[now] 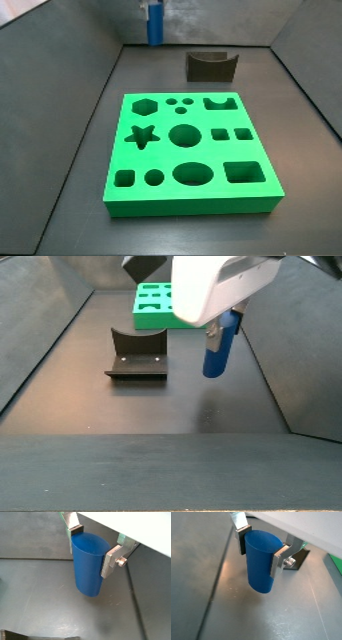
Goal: Pick up the oval object. Move up. Move to above the board. Insert the oval object.
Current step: Move to above the board.
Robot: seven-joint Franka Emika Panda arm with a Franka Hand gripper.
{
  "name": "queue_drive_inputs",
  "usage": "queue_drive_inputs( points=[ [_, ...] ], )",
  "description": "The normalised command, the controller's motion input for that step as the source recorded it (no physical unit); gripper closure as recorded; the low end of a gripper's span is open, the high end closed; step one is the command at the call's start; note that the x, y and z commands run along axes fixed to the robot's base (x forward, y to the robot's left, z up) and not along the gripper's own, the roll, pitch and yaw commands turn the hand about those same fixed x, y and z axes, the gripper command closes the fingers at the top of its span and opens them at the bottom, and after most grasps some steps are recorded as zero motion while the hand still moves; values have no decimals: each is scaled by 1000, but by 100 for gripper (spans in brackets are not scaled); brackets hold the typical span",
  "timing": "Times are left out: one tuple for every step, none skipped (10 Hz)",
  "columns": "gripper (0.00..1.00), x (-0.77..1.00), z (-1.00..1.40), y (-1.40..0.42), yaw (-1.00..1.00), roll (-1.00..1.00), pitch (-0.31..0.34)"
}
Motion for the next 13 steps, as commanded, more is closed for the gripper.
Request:
queue_drive_inputs(
  points=[
    [100, -159, 1000, 238, 70, -181, -107],
    [100, -152, 1000, 225, 38, -162, -83],
    [100, -149, 1000, 220, 21, -151, -65],
    [100, -141, 1000, 208, 3, -122, -32],
    [100, -136, 1000, 203, -8, -98, -6],
    [100, -124, 1000, 190, -16, -67, 34],
    [100, -117, 1000, 184, -16, -51, 51],
    [100, -102, 1000, 172, -22, -23, 76],
    [100, -90, 1000, 156, -25, -7, 92],
    [100, -71, 1000, 133, -23, 2, 95],
    [100, -59, 1000, 119, -9, 5, 94],
    [100, -53, 979, 108, -4, 7, 95],
    [100, -34, 824, 75, -1, 9, 93]
  ],
)
